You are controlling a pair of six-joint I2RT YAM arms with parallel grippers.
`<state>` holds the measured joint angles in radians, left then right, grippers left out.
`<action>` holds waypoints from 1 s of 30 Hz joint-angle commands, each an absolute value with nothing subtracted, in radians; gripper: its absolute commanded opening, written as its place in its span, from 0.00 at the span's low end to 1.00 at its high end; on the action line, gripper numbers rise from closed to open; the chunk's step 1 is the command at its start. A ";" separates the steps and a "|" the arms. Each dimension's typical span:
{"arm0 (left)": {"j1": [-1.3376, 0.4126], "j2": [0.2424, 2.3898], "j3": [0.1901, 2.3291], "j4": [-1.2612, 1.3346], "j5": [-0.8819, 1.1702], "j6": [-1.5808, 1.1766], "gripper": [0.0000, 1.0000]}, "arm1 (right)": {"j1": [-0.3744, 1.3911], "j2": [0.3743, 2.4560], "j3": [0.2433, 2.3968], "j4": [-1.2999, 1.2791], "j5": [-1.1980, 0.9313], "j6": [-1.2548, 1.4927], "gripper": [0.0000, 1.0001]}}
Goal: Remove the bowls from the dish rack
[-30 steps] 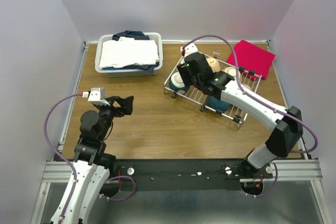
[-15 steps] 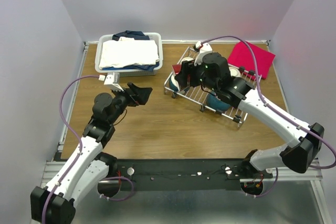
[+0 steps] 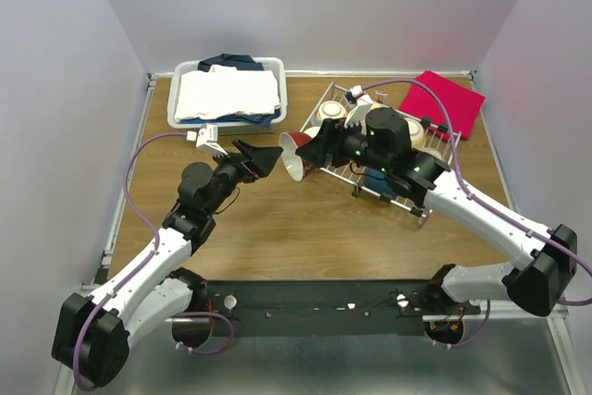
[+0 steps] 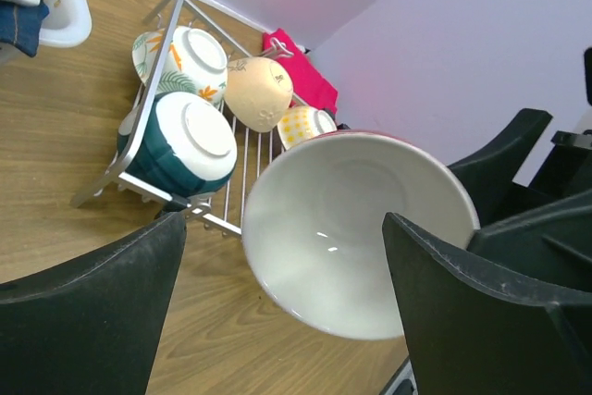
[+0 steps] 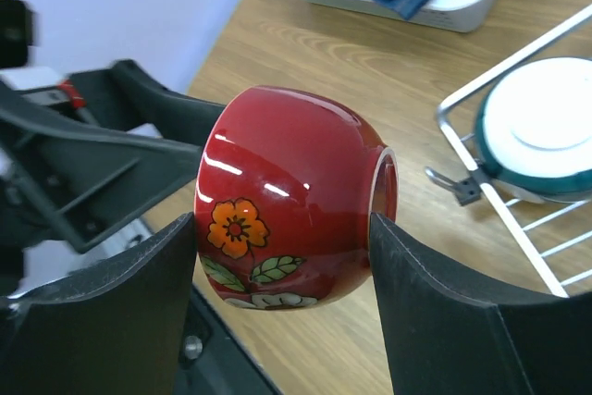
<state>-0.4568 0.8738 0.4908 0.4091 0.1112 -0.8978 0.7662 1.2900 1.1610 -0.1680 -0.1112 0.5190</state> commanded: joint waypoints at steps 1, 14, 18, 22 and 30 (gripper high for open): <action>-0.472 0.894 0.450 0.474 0.060 -0.962 0.94 | 0.765 1.227 1.120 0.061 -0.189 0.618 0.39; -0.499 0.931 0.397 0.551 0.087 -1.040 0.49 | 0.765 1.215 1.032 0.189 -0.247 0.727 0.39; -0.502 0.928 0.371 0.583 0.090 -1.063 0.26 | 0.765 1.209 1.006 0.219 -0.250 0.749 0.39; -0.502 0.914 0.359 0.574 0.086 -1.062 0.01 | 0.765 1.200 0.977 0.230 -0.242 0.756 0.45; -0.502 0.783 0.354 0.414 -0.026 -0.991 0.00 | 0.765 1.152 0.954 0.141 -0.167 0.703 0.82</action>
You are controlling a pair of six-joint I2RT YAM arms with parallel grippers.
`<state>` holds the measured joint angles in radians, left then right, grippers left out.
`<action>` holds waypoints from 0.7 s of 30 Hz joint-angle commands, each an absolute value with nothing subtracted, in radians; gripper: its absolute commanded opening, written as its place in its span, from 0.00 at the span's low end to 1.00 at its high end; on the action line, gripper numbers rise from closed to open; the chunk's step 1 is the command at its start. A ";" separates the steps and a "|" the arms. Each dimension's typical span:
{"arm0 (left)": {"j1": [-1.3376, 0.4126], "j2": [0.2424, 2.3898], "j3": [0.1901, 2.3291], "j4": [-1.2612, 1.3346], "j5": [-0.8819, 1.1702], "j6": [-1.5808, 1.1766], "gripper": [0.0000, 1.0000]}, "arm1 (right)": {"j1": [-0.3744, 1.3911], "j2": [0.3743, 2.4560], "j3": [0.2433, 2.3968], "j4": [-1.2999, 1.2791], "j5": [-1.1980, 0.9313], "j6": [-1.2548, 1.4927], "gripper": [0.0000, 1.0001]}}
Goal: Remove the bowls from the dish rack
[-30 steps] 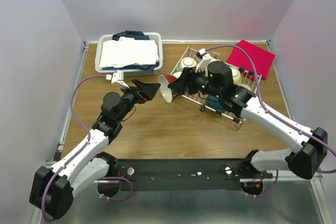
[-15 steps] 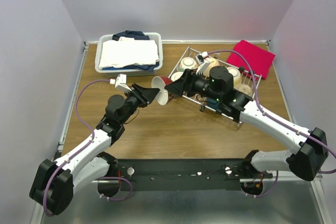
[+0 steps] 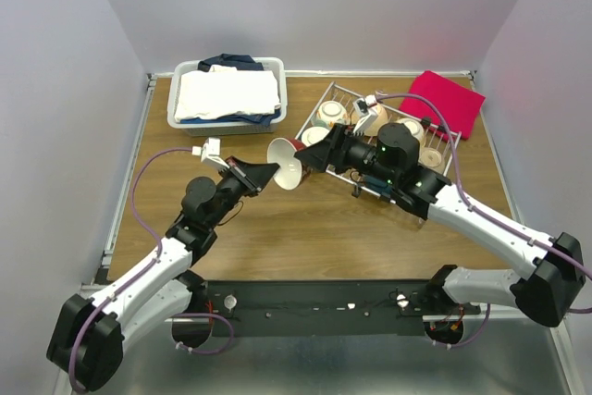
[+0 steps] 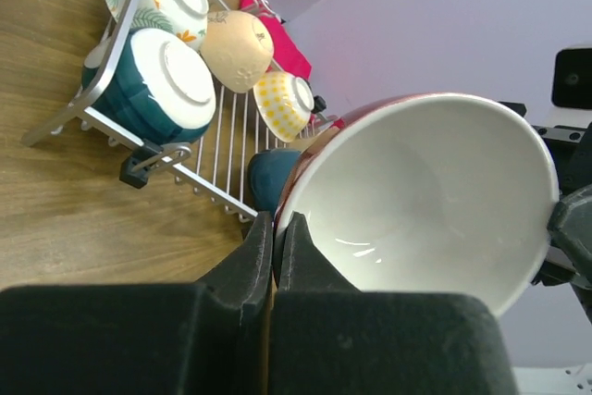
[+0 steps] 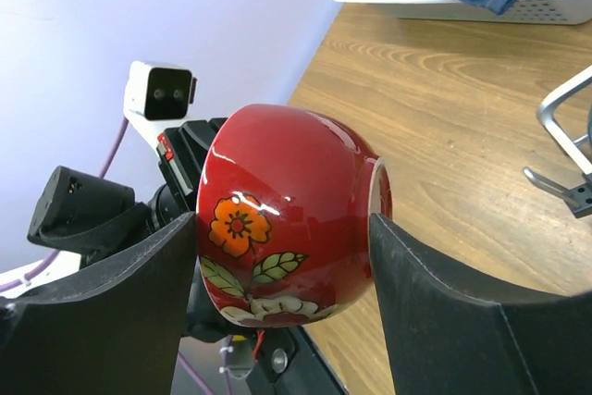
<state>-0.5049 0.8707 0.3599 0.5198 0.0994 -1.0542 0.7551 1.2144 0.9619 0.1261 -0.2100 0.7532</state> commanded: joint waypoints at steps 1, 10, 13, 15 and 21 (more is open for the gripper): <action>-0.502 0.767 0.359 0.396 -0.043 -0.980 0.00 | 0.765 1.147 0.953 0.130 -0.161 0.696 0.88; -0.499 0.699 0.504 0.036 -0.248 -0.789 0.00 | 0.767 1.109 0.982 -0.047 -0.040 0.569 1.00; -0.495 0.707 0.567 -0.136 -0.366 -0.756 0.00 | 0.765 1.103 1.000 -0.121 0.017 0.520 1.00; -0.485 0.718 0.594 -0.250 -0.420 -0.750 0.00 | 0.765 1.095 1.003 -0.161 0.058 0.488 1.00; -0.315 0.802 0.641 -0.376 -0.356 -0.701 0.00 | 0.765 1.091 1.025 -0.271 0.175 0.430 1.00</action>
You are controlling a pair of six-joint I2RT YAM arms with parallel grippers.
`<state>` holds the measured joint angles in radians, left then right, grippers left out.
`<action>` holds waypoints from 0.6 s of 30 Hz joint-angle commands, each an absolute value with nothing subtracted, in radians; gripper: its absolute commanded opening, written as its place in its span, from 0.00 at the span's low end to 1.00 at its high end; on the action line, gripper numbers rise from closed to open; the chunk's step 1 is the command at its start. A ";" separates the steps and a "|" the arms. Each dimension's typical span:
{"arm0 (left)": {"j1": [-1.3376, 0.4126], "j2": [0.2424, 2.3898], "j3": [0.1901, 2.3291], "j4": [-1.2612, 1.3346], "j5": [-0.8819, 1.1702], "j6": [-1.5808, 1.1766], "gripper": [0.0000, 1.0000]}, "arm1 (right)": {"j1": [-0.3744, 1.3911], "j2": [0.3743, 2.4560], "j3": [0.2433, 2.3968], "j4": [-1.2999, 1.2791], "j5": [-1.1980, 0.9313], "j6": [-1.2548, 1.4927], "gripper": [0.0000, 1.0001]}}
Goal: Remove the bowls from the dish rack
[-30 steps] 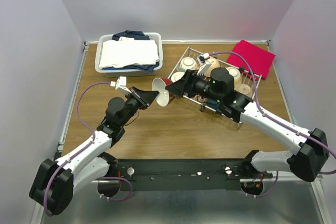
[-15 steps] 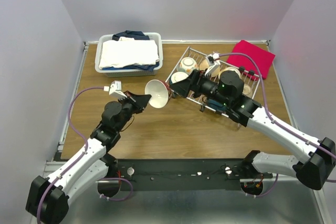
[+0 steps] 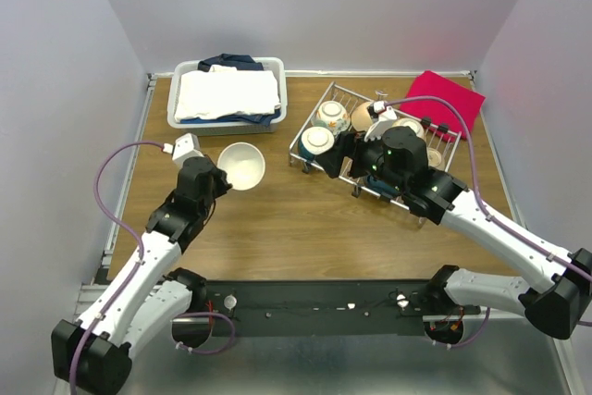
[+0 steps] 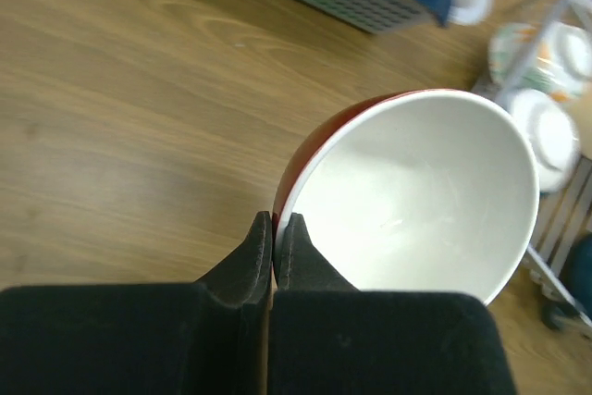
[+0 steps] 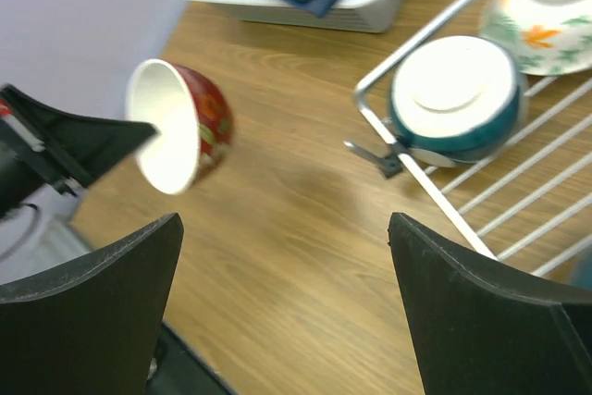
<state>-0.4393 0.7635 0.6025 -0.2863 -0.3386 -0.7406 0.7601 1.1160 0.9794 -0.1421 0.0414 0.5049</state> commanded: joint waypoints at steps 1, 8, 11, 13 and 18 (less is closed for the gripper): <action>-0.273 0.817 0.634 -0.371 -0.324 -0.698 0.00 | 0.765 1.091 1.028 -0.278 0.179 0.423 1.00; -0.080 0.940 0.649 -0.316 -0.226 -0.618 0.00 | 0.765 1.091 1.032 -0.318 0.184 0.399 1.00; -0.015 1.015 0.653 -0.287 -0.186 -0.604 0.00 | 0.765 1.088 1.026 -0.328 0.175 0.403 1.00; 0.028 1.072 0.661 -0.276 -0.160 -0.597 0.00 | 0.764 1.085 1.020 -0.336 0.170 0.407 1.00; 0.087 1.155 0.672 -0.238 -0.097 -0.578 0.00 | 0.765 1.088 1.015 -0.351 0.176 0.405 1.00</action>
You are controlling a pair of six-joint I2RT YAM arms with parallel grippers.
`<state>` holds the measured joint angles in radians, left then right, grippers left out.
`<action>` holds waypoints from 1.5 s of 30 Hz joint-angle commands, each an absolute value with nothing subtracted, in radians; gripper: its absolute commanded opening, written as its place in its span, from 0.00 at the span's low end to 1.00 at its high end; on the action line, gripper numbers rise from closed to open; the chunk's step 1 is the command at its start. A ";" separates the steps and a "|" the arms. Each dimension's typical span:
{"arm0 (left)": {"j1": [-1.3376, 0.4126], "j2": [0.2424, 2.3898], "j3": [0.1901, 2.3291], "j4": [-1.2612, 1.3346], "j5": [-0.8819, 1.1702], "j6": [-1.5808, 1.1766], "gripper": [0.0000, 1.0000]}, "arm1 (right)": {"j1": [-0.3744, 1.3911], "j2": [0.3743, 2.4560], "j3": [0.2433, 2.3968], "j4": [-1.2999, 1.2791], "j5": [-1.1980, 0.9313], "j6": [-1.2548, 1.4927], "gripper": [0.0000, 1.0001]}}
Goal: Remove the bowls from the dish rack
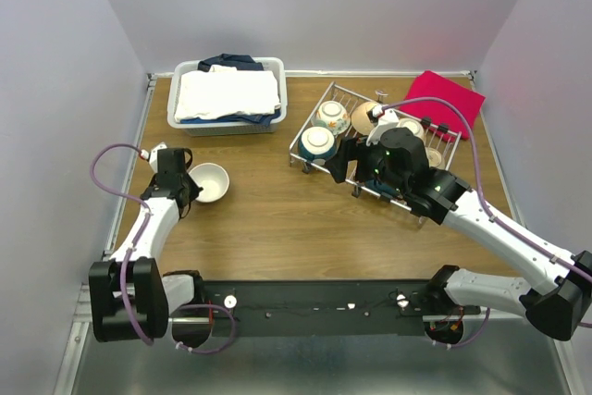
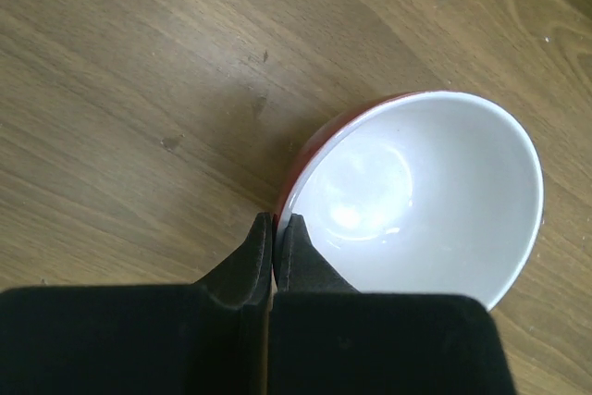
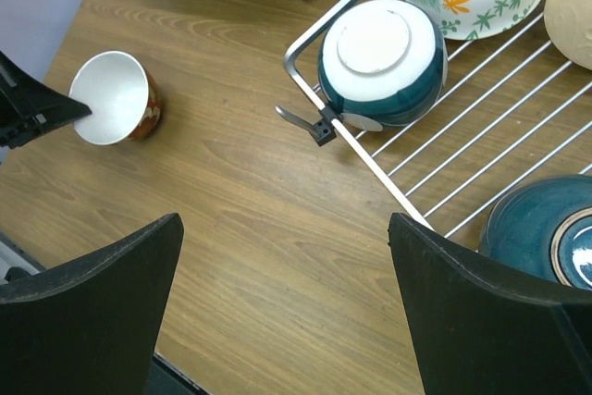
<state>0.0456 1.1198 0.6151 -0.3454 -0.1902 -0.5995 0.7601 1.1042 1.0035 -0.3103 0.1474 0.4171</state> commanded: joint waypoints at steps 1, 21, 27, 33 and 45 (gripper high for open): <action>0.097 1.169 0.672 -0.230 -0.075 -0.574 0.00 | 0.765 1.089 1.015 -0.354 0.178 0.405 1.00; 0.120 1.039 0.689 -0.304 -0.052 -0.462 0.93 | 0.765 1.189 1.080 -0.352 0.178 0.105 1.00; 0.054 0.908 0.710 -0.402 -0.116 -0.439 0.99 | 0.765 1.226 1.140 -0.374 0.293 0.011 1.00; -0.029 0.734 0.721 -0.469 -0.086 -0.368 0.99 | 0.735 1.339 1.184 -0.351 0.397 -0.165 1.00; -0.100 0.492 0.603 -0.411 -0.002 -0.344 0.99 | 0.539 1.531 1.209 -0.239 0.377 -0.386 1.00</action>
<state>-0.0940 0.5083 0.6765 -0.4408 -0.0765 -0.3183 0.5846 1.4887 1.1717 -0.2993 0.3641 -0.2756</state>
